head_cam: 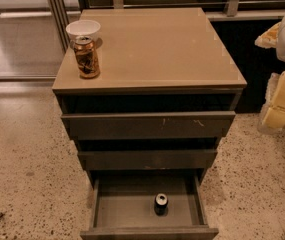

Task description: Pick pepsi can from bottom drawer and place on counter

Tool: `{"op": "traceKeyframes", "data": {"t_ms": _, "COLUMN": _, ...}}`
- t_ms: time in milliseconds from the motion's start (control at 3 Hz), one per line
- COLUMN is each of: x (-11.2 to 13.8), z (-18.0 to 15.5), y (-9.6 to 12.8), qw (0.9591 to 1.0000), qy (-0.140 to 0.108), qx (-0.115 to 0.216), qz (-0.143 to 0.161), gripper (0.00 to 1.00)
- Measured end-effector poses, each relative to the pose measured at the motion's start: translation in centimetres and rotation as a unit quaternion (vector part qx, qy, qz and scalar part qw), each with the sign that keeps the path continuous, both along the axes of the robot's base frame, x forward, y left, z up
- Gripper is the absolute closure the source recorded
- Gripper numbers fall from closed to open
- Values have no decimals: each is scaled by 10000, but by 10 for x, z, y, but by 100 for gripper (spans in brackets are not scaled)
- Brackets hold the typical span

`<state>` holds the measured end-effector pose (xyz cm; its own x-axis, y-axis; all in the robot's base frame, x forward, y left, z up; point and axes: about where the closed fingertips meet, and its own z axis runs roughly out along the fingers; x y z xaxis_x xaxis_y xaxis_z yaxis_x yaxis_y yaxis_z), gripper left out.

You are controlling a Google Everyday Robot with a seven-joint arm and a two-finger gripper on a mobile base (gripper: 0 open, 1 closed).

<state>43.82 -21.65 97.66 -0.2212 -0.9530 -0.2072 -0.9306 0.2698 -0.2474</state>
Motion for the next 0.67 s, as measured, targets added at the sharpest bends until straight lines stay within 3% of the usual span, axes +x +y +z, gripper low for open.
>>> {"op": "traceKeyframes", "data": {"t_ms": 333, "x": 0, "z": 0, "y": 0, "qw": 10000, "qy": 0, "qx": 0, "qz": 0, "gripper": 0}}
{"op": "traceKeyframes", "data": {"t_ms": 667, "x": 2, "z": -9, "y": 1, "qw": 9999, "qy": -57, "qx": 102, "qz": 3, "gripper": 18}}
